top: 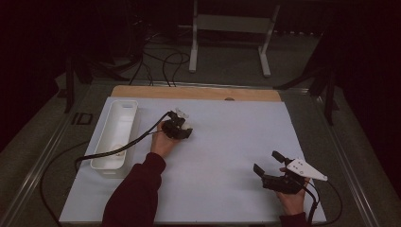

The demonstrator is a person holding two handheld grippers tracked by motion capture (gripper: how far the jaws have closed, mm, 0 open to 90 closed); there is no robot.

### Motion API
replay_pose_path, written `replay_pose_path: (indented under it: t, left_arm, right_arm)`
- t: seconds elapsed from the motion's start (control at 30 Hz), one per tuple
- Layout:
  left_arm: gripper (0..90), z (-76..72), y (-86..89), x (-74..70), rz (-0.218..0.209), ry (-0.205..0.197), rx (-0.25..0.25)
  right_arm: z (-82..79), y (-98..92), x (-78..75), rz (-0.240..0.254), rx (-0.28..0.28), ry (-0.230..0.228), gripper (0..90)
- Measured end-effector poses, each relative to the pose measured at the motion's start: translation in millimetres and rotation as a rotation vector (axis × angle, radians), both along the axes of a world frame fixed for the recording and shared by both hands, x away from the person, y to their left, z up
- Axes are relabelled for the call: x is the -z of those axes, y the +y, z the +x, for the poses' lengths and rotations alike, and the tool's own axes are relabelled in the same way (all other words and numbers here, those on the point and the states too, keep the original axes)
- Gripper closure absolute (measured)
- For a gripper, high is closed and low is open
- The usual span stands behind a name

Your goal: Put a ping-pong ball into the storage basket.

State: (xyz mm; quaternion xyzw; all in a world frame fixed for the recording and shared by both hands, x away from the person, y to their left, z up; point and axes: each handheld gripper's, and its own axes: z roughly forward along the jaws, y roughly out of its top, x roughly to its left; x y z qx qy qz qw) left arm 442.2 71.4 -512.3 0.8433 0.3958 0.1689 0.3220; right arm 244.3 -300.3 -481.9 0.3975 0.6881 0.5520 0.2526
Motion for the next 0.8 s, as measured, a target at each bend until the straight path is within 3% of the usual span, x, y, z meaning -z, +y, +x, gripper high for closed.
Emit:
replay_pose_path:
  t: [0.8]
  left_arm:
    - [50.8,-4.7,0.3,-21.8,-0.029,-0.049,-0.001]
  right_arm:
    - [-0.3,-0.1,-0.2,0.001,0.001,0.001,7.7]
